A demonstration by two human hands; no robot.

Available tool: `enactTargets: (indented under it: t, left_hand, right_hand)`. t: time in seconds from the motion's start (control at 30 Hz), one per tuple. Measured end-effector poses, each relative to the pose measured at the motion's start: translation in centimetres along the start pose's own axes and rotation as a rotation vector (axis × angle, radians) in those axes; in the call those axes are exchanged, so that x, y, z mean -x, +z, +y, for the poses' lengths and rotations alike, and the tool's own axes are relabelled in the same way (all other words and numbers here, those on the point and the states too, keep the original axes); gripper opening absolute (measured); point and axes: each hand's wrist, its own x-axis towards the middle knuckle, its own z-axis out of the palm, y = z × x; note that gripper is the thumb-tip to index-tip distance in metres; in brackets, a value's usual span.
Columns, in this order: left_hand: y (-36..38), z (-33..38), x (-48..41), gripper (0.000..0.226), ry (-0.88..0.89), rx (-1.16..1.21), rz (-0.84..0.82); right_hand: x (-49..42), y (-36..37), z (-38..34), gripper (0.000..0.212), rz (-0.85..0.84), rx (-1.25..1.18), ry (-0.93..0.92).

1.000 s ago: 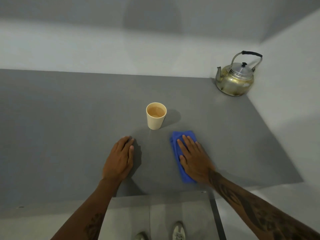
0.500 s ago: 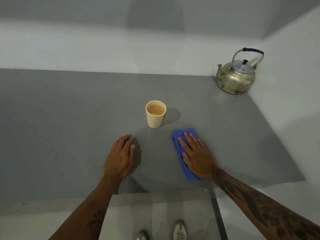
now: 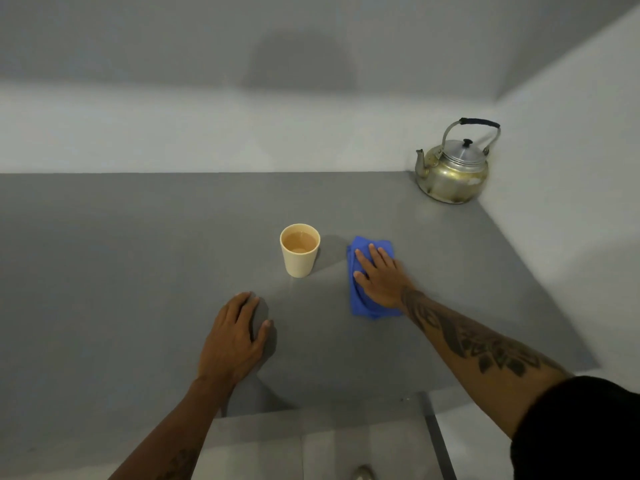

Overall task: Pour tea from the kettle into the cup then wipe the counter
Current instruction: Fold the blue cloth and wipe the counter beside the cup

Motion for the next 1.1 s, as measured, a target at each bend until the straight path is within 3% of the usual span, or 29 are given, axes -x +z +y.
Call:
enactTargets:
  t: [0.13,0.2,0.3,0.5,0.77,1.1]
  left_hand:
    - [0.1,2.7,-0.3,0.057,0.009,0.065,0.024]
    - [0.7,5.9,-0.7,0.051,0.037,0.11,0.035]
    - [1.5,12.1,-1.8,0.04,0.068,0.173,0.064]
    - [5.4,20.5,-4.7,0.044,-0.13,0.313,-0.012]
    - [8.5,21.9,-5.8,0.05,-0.236,0.103,-0.055]
    - [8.8,22.4,-5.0,0.054,-0.285,0.132,0.008]
  right_hand:
    - [0.1,-3.0,0.8,0.071,0.036,-0.117,-0.013]
    - [-0.1,-4.7,1.2,0.057,0.024,-0.136,-0.027]
    - [-1.0,-6.5,1.8,0.053,0.008,-0.147,-0.05]
    - [-2.8,-7.4,2.2,0.053,-0.111,-0.103,-0.089]
    - [-4.9,-5.5,3.2,0.057,-0.194,-0.053,-0.115]
    - [-5.9,-6.4,3.1,0.05,-0.12,-0.016,-0.038]
